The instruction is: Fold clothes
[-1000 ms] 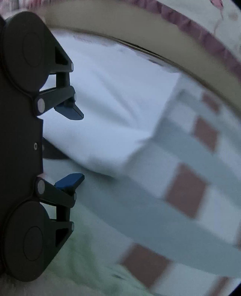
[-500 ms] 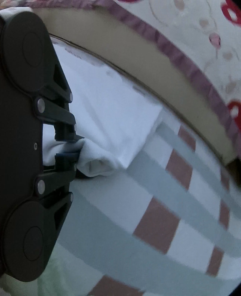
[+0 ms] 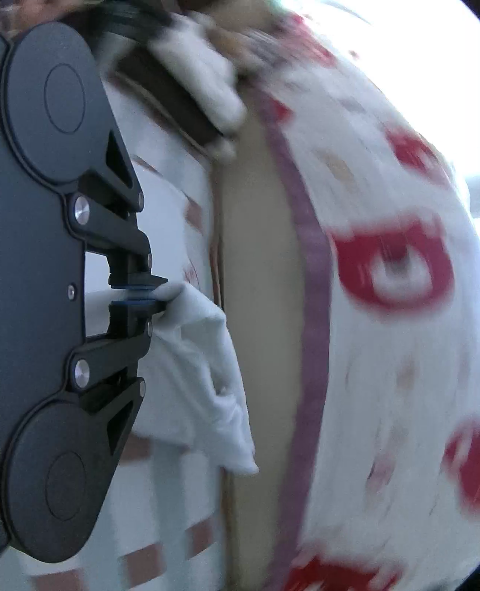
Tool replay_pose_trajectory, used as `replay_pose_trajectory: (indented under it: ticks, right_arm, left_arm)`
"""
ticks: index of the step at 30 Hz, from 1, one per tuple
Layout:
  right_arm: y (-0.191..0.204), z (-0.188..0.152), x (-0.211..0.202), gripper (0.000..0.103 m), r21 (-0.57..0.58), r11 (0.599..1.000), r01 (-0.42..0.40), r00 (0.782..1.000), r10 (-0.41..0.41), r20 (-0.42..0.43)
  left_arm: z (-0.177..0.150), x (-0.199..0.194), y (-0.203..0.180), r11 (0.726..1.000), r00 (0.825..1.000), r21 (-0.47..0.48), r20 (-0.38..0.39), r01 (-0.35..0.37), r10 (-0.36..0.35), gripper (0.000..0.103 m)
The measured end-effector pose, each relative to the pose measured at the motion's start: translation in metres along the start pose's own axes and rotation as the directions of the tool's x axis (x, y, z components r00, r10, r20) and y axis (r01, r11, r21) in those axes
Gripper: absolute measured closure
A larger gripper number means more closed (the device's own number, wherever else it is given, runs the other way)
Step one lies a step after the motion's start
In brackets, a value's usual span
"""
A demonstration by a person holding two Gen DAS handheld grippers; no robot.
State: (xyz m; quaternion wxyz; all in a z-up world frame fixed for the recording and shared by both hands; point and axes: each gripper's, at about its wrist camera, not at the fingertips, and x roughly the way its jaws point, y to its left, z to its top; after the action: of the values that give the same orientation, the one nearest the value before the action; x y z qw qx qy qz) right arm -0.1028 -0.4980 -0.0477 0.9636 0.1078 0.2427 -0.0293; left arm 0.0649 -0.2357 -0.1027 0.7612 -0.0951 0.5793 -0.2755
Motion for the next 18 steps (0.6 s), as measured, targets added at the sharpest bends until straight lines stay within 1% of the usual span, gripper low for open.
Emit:
replay_pose_trajectory:
  ticks: [1,3,4,5,6,7,8,10,11,12,15,18]
  right_arm:
    - [0.011,0.001,0.009,0.095,-0.005,0.999,-0.04,0.999,0.04,-0.012]
    - [0.032,-0.001,0.027,0.095,-0.009,0.994,-0.11,0.993,0.11,-0.044]
    - [0.045,-0.004,0.037,0.095,-0.029,0.989,-0.146,0.987,0.144,-0.065]
    - [0.059,-0.011,0.044,0.095,-0.047,0.981,-0.191,0.978,0.186,-0.09]
    - [0.071,-0.018,0.051,0.095,-0.063,0.969,-0.238,0.967,0.23,-0.111]
    - [0.085,-0.026,0.056,0.096,-0.083,0.955,-0.285,0.953,0.273,-0.133]
    - [0.095,-0.035,0.064,0.096,-0.097,0.943,-0.317,0.939,0.299,-0.168]
    - [0.114,-0.053,0.085,0.096,-0.115,0.92,-0.375,0.908,0.339,-0.245]
    - [0.117,-0.06,0.093,0.096,-0.101,0.92,-0.379,0.901,0.343,-0.265]
    - [0.118,-0.065,0.1,0.096,-0.08,0.923,-0.377,0.897,0.342,-0.278]
    - [0.114,-0.073,0.107,0.096,-0.031,0.929,-0.369,0.894,0.346,-0.283]
    - [0.111,-0.07,0.099,0.096,-0.035,0.92,-0.39,0.895,0.369,-0.249]
  left_arm:
    - [-0.001,-0.005,0.0,1.0,0.999,0.024,0.035,-0.013,0.012,0.05]
    - [-0.009,-0.018,0.007,1.0,0.992,0.019,0.122,0.014,-0.016,0.05]
    - [-0.013,-0.022,0.013,0.998,0.988,-0.006,0.146,0.056,-0.055,0.05]
    - [-0.013,-0.026,0.023,0.988,0.98,-0.069,0.155,0.138,-0.126,0.05]
    - [-0.013,-0.029,0.033,0.967,0.966,-0.13,0.168,0.219,-0.196,0.049]
    - [-0.009,-0.031,0.041,0.939,0.946,-0.178,0.193,0.295,-0.261,0.049]
    - [-0.006,-0.032,0.05,0.902,0.921,-0.223,0.22,0.369,-0.322,0.048]
    - [-0.003,-0.034,0.06,0.885,0.909,-0.253,0.256,0.39,-0.327,0.048]
    - [-0.001,-0.031,0.062,0.89,0.918,-0.265,0.249,0.372,-0.309,0.048]
    - [0.0,-0.029,0.064,0.893,0.925,-0.277,0.242,0.354,-0.291,0.048]
    - [0.002,-0.021,0.061,0.89,0.924,-0.272,0.22,0.366,-0.313,0.048]
    - [0.004,-0.013,0.058,0.886,0.921,-0.267,0.198,0.379,-0.334,0.046]
